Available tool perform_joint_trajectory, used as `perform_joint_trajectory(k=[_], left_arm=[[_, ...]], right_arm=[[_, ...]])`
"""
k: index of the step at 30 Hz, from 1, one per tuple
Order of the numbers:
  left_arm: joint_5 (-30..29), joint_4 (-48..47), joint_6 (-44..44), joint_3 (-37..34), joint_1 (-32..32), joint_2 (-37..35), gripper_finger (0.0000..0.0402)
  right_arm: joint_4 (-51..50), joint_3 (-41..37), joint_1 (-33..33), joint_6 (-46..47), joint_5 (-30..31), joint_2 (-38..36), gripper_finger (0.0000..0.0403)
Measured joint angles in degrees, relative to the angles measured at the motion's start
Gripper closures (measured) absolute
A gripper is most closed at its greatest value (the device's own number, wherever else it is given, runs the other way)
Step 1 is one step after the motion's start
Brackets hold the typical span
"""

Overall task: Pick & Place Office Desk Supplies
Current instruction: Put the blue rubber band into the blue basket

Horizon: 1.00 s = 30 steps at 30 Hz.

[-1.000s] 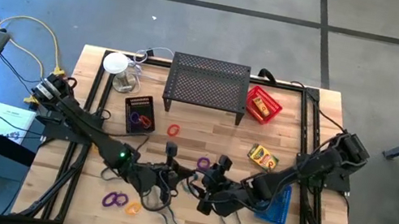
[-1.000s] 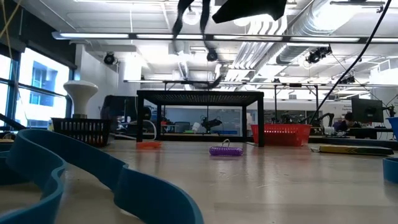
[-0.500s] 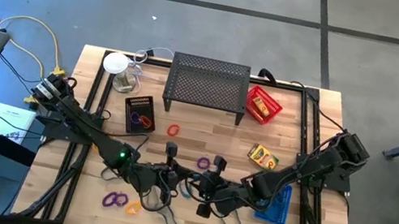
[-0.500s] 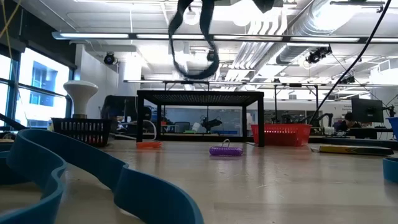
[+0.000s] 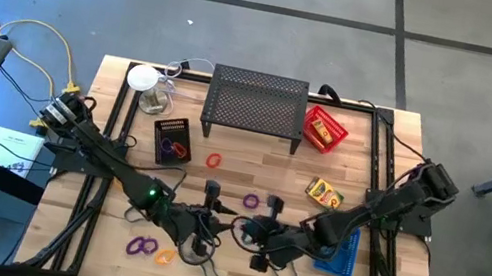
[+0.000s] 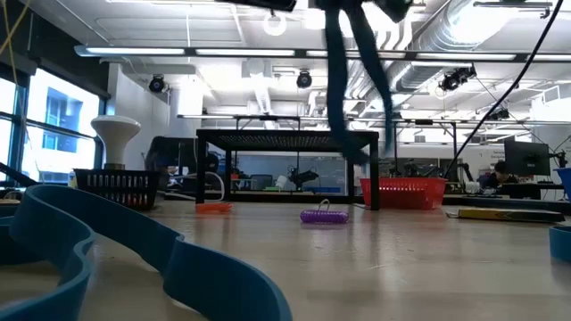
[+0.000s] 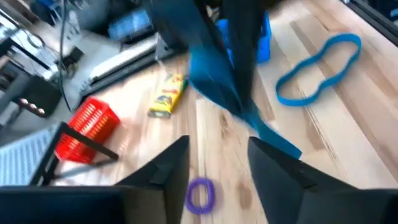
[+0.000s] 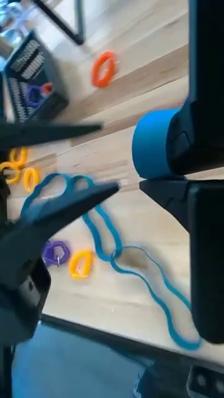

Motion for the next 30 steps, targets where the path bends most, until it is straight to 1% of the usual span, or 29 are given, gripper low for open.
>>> perform_joint_trajectory(k=[3, 5, 8, 11, 14, 19, 22, 23, 25, 30], left_arm=[[0.2, -5.0, -3.9, 0.0, -0.2, 0.0, 0.0225], [0.2, -8.6, -8.9, 0.0, -0.2, 0.0, 0.0223], [0.1, -13.8, -15.1, 0.0, 0.1, 0.0, 0.0222], [0.1, -16.6, -17.5, 0.0, 0.2, 0.0, 0.0222], [0.5, -18.2, -17.9, 0.0, 0.2, 0.0, 0.0221], [4.1, -18.2, -18.0, 0.0, 0.2, 0.0, 0.0221], [5.4, -18.2, -18.1, 0.0, 0.2, 0.0, 0.0221], [5.6, -18.2, -18.3, 0.0, 0.2, 0.0, 0.0221], [5.6, -18.2, -18.6, 0.0, 0.2, 0.0, 0.0221], [5.7, -18.1, -19.4, 0.0, 0.2, 0.0, 0.0221]], right_arm=[[-7.8, 0.0, 2.2, 6.9, 4.8, -3.4, 0.0400], [-14.2, 0.0, 4.6, 13.2, 6.6, -6.0, 0.0400], [-22.6, 0.1, 9.8, 24.7, 9.9, -9.8, 0.0400], [-31.1, 0.1, 14.7, 38.9, 9.9, -12.8, 0.0400], [-40.8, 0.1, 19.4, 55.0, 7.7, -14.2, 0.0400], [-59.2, 0.1, 25.0, 81.9, -1.1, -13.6, 0.0400], [-67.3, 0.1, 26.8, 93.8, -6.4, -12.1, 0.0400], [-69.3, 0.1, 27.3, 96.8, -8.0, -11.4, 0.0400], [-71.3, 0.0, 28.0, 99.6, -9.4, -10.0, 0.0400], [-69.2, 0.0, 27.6, 100.2, -7.7, -5.7, 0.0400]])
